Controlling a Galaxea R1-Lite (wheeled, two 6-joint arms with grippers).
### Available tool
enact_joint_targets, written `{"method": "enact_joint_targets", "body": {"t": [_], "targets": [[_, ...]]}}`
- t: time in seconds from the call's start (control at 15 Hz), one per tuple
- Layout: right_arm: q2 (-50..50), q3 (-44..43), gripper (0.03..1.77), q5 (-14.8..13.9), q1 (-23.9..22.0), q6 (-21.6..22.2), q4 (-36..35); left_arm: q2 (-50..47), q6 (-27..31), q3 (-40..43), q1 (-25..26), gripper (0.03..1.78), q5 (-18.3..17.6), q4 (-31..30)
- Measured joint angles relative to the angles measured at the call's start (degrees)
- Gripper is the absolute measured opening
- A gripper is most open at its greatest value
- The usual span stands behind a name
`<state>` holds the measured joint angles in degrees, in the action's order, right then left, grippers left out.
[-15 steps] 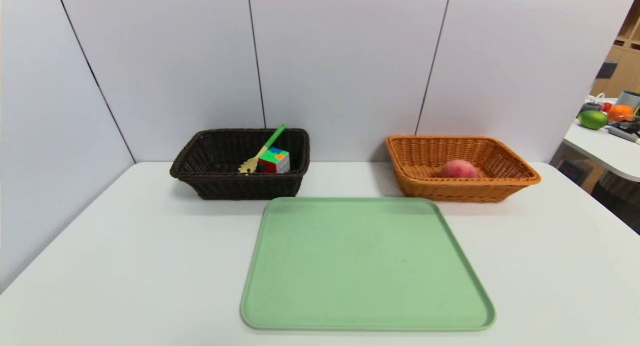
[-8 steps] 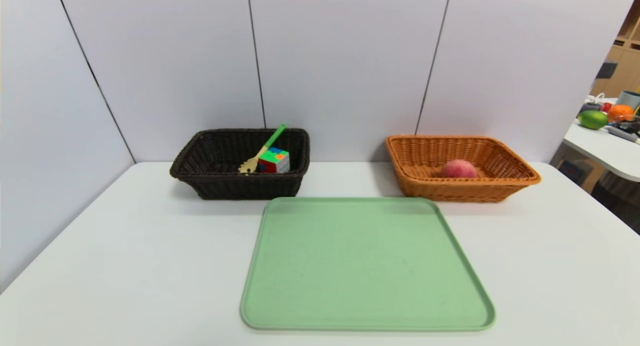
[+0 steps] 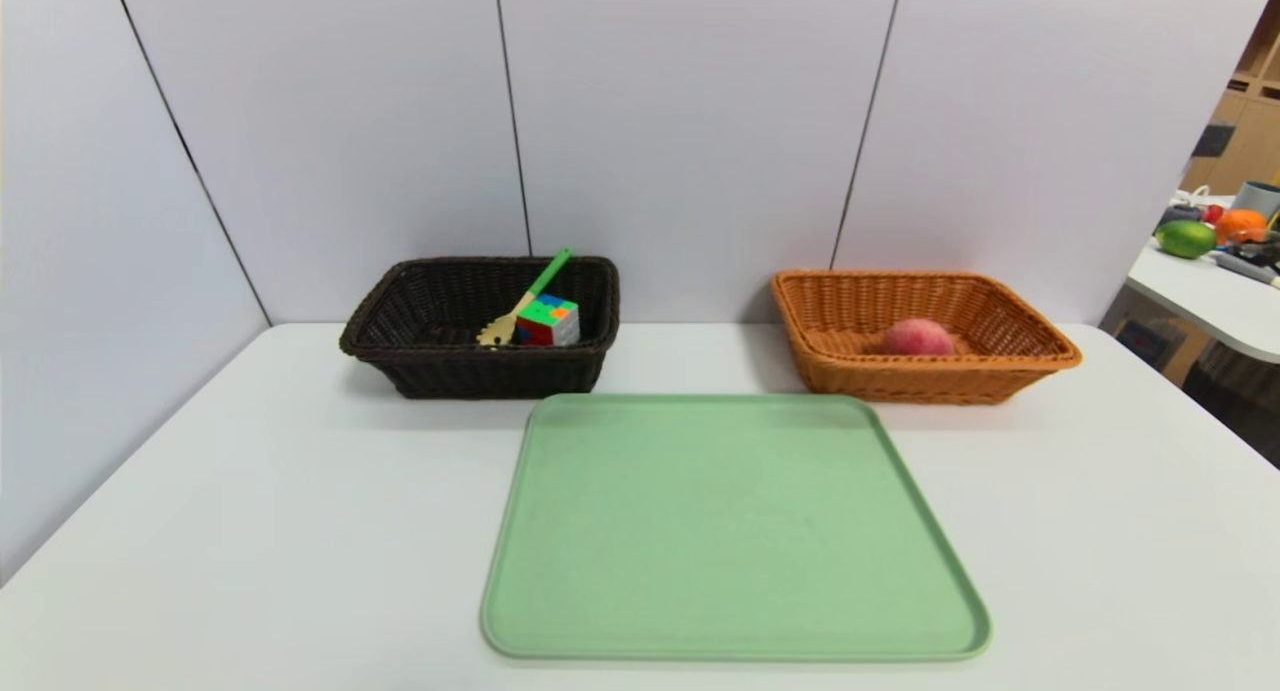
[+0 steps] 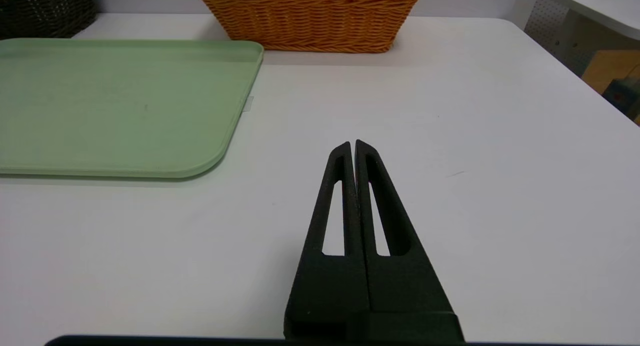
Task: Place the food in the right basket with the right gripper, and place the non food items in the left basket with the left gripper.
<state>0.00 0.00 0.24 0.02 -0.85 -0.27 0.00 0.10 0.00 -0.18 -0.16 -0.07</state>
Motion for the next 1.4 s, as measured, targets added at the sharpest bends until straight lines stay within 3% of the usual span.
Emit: {"method": "enact_joint_targets", "body": {"t": [0.67,0.8,1.0,1.4], "targets": [[0.0,0.0,0.05,0.0,0.0,-0.6,0.2,0.0,0.0,0.0,0.0,1.69,0.0,0.0],[0.0,0.0,0.42,-0.1,0.0,-0.3,0.2,0.0,0.0,0.0,0.0,1.69,0.0,0.0],[0.0,0.0,0.84,-0.2,0.0,-0.2,0.2,0.0,0.0,0.0,0.0,1.69,0.0,0.0],[0.0,0.0,1.31,-0.1,0.0,-0.2,0.2,0.0,-0.1,0.0,0.0,1.69,0.0,0.0]]}}
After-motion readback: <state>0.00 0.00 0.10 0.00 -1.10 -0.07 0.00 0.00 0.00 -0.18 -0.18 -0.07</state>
